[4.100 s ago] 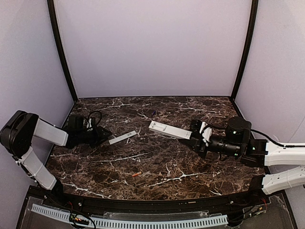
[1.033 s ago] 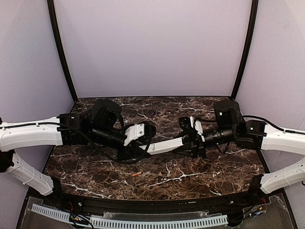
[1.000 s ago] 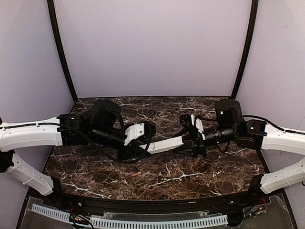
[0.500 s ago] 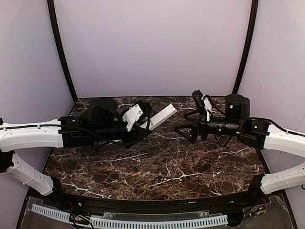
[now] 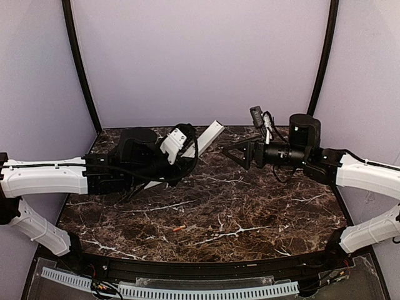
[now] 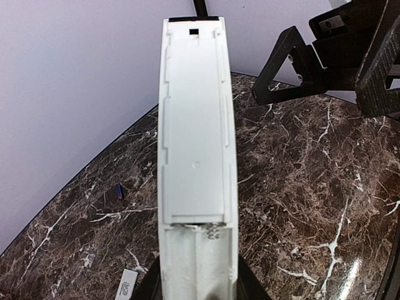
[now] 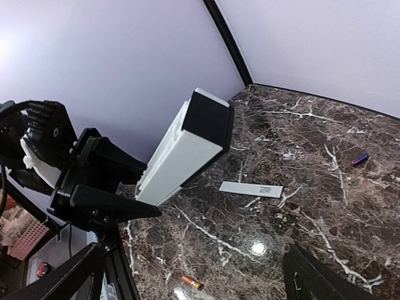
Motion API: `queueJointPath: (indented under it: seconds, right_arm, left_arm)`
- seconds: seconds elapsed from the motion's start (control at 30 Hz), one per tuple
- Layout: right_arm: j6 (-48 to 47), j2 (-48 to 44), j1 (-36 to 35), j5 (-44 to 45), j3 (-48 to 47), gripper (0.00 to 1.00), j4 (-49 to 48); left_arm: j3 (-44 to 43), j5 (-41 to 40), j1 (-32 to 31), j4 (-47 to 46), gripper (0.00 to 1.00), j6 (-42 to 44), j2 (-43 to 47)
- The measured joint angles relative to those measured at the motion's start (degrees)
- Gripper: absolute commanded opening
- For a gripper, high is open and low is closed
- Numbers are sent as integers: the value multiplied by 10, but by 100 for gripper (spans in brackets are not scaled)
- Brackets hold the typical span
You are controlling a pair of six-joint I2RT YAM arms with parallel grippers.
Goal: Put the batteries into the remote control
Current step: Pass from the left arm to the right
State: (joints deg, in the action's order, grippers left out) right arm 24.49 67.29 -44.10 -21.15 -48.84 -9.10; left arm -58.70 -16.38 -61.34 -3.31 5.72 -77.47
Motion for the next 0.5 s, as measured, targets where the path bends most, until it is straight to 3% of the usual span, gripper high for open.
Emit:
queueJointPath:
  seconds: [0.1,0.3,0.5]
  right_arm:
    - [30,19,12,-37,-3,99,-26]
    - [95,61,43,-93,-14,90,-73]
    - [146,97,45,-116,-34,67,-94]
  left_arm:
    - [0,-9,-10,-9,0,2,-4]
    - [0,-28,-30,-14,0,14,-21]
    - [0,-50,-47,-14,0,29,-43]
